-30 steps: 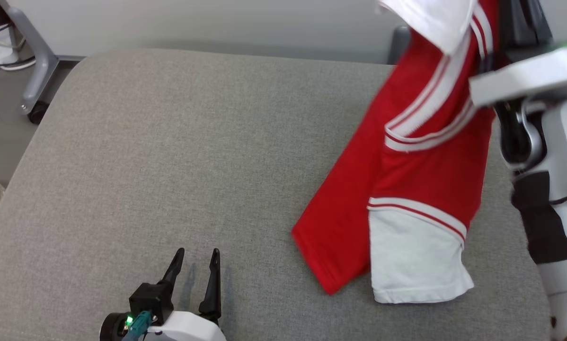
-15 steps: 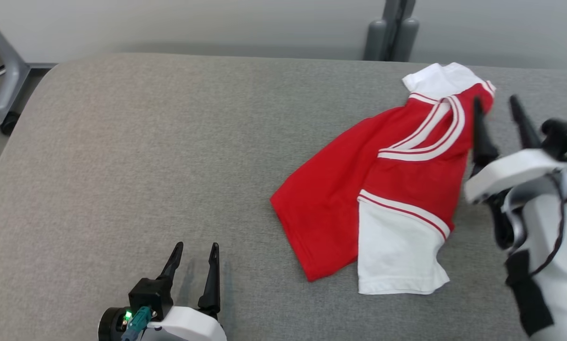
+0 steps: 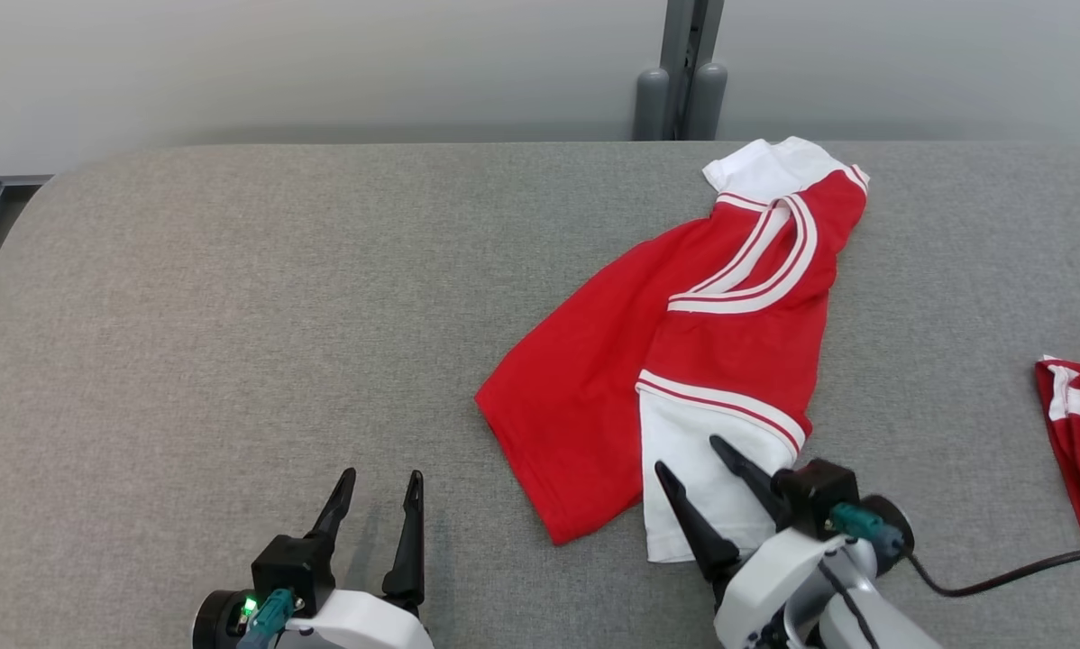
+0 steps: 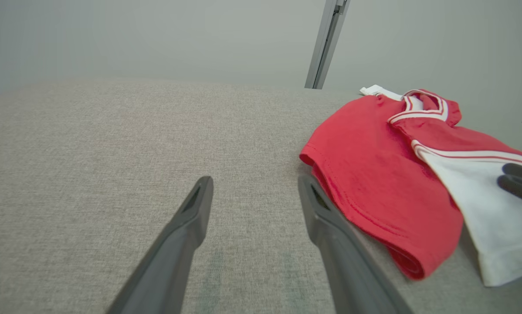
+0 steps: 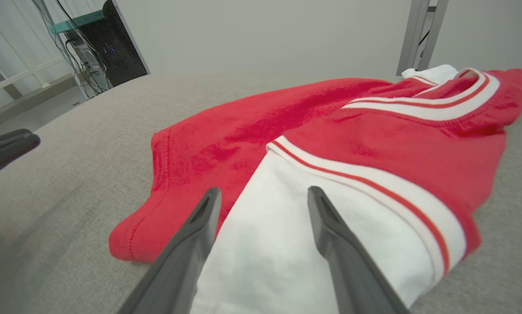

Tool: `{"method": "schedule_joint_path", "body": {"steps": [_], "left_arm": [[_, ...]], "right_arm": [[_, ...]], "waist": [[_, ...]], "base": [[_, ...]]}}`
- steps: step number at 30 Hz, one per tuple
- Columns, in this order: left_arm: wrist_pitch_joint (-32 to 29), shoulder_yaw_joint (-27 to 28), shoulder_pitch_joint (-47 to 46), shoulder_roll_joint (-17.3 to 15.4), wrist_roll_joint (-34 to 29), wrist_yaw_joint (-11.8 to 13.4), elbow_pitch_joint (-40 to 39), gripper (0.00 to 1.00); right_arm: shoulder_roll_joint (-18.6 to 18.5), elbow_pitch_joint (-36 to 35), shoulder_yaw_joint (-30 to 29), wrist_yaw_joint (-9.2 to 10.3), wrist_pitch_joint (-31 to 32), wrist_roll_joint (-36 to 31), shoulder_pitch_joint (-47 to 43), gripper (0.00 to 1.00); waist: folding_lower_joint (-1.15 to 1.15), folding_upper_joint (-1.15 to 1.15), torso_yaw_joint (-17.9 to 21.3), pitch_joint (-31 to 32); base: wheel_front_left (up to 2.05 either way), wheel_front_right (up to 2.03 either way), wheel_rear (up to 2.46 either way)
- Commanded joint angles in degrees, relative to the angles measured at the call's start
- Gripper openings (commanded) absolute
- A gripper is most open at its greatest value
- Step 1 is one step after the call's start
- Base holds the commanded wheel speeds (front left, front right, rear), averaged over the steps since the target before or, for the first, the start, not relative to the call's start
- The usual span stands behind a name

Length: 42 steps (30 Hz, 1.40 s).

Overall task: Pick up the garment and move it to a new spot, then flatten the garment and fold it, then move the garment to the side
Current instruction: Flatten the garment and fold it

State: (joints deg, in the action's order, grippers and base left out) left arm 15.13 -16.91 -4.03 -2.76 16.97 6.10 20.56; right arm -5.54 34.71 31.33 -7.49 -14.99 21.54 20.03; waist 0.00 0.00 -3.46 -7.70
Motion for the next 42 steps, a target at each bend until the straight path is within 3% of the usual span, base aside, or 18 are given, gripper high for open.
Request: {"method": "schedule_joint_path", "body": {"steps": [1, 7, 12, 13, 14, 15, 16, 22, 25, 30, 31, 32, 33, 38, 42], "left_arm": [[0.00, 0.11, 0.00, -0.25, -0.12, -0.06, 0.01, 1.00], [0.00, -0.01, 0.82, -0.25, 0.47, -0.19, 0.27, 1.00], [0.00, -0.06, 0.94, -0.24, 0.66, -0.13, 0.35, 1.00], [0.00, -0.02, 0.99, -0.26, 0.62, -0.05, 0.37, 1.00], [0.00, 0.00, 1.06, -0.25, 0.61, 0.04, 0.35, 1.00], [0.00, 0.05, 1.12, -0.24, 0.66, 0.12, 0.32, 1.00], [0.00, 0.08, 1.14, -0.24, 0.62, 0.21, 0.30, 1.00], [0.01, 0.87, 1.36, -0.24, 0.04, 0.08, 0.10, 1.00], [0.00, 1.48, 1.16, -0.23, -0.51, -0.46, -0.01, 1.00], [0.00, 1.46, 0.64, -0.26, -1.29, -0.91, 0.08, 1.00], [0.00, 1.50, 0.42, -0.26, -1.43, -1.08, 0.25, 1.00], [0.00, 1.54, 0.20, -0.24, -1.51, -1.16, 0.41, 1.00], [0.00, 1.58, 0.03, -0.26, -1.51, -1.26, 0.51, 1.00], [0.00, 1.34, -0.21, -0.28, -1.17, -1.67, 1.17, 1.00], [0.00, 0.38, -0.99, -0.24, 0.01, -2.67, 2.30, 1.00]], "right_arm": [[-0.37, 0.25, 0.20, 0.00, -0.24, 0.46, -0.38, 1.00], [-1.25, 3.47, 5.98, 0.00, -0.26, -0.67, -1.71, 1.00], [-1.21, 8.60, 7.42, 0.00, -0.10, -2.53, -1.38, 1.00], [-1.08, 9.64, 7.62, 0.00, -0.05, -2.77, -1.24, 0.88], [-0.99, 10.75, 7.57, 0.00, -0.02, -2.95, -1.14, 0.44], [-0.87, 11.57, 7.42, 0.00, 0.01, -3.11, -0.91, 0.18], [-0.63, 12.08, 7.34, 0.00, 0.02, -3.26, -0.61, 0.00], [0.03, 4.38, 2.30, 0.00, -0.14, -1.59, 1.87, 0.00], [-0.72, -7.51, -11.00, 0.00, -0.14, 0.52, -0.56, 0.00], [-1.95, -10.85, -23.26, 0.00, -0.14, -0.81, -4.86, 0.00], [-2.18, -10.43, -25.16, 0.00, -0.15, -1.82, -5.73, 0.16], [-2.24, -9.40, -27.10, 0.00, -0.15, -2.92, -6.74, 0.47], [-2.25, -7.91, -28.73, 0.00, -0.14, -4.04, -7.52, 1.00], [-0.50, -6.99, -34.73, 0.00, -0.14, -6.97, -8.27, 1.00], [0.98, -8.27, -36.08, 0.00, -0.14, -9.07, -8.84, 1.00]], "waist": [[0.00, 0.00, -0.21, -0.03], [0.00, 0.00, -1.57, 0.18], [0.00, 0.00, -2.22, 0.42], [0.00, 0.00, -2.26, 0.46], [0.00, 0.00, -2.26, 0.50], [0.00, 0.00, -2.22, 0.52], [0.00, 0.00, -2.14, 0.54], [0.00, 0.00, -0.03, 0.63], [0.00, 0.00, 2.68, 1.10], [0.00, 0.00, 5.60, 1.17], [0.00, 0.00, 6.11, 1.11], [0.00, 0.00, 6.62, 1.04], [0.00, 0.00, 7.04, 0.99], [0.00, 0.00, 8.59, 0.44], [0.00, 0.00, 9.95, -0.51]], "base": [[0.00, 0.00, 0.00], [0.00, 0.00, 0.00], [0.00, 0.00, 0.00], [0.00, 0.00, 0.00], [0.00, 0.00, 0.00], [0.00, 0.00, 0.00], [0.00, 0.00, 0.00], [0.00, 0.00, 0.00], [0.00, 0.00, 0.00], [0.00, 0.00, 0.00], [0.00, 0.00, 0.00], [0.00, 0.00, 0.00], [0.00, 0.00, 0.00], [0.00, 0.00, 0.00], [0.00, 0.00, 0.00]]}}
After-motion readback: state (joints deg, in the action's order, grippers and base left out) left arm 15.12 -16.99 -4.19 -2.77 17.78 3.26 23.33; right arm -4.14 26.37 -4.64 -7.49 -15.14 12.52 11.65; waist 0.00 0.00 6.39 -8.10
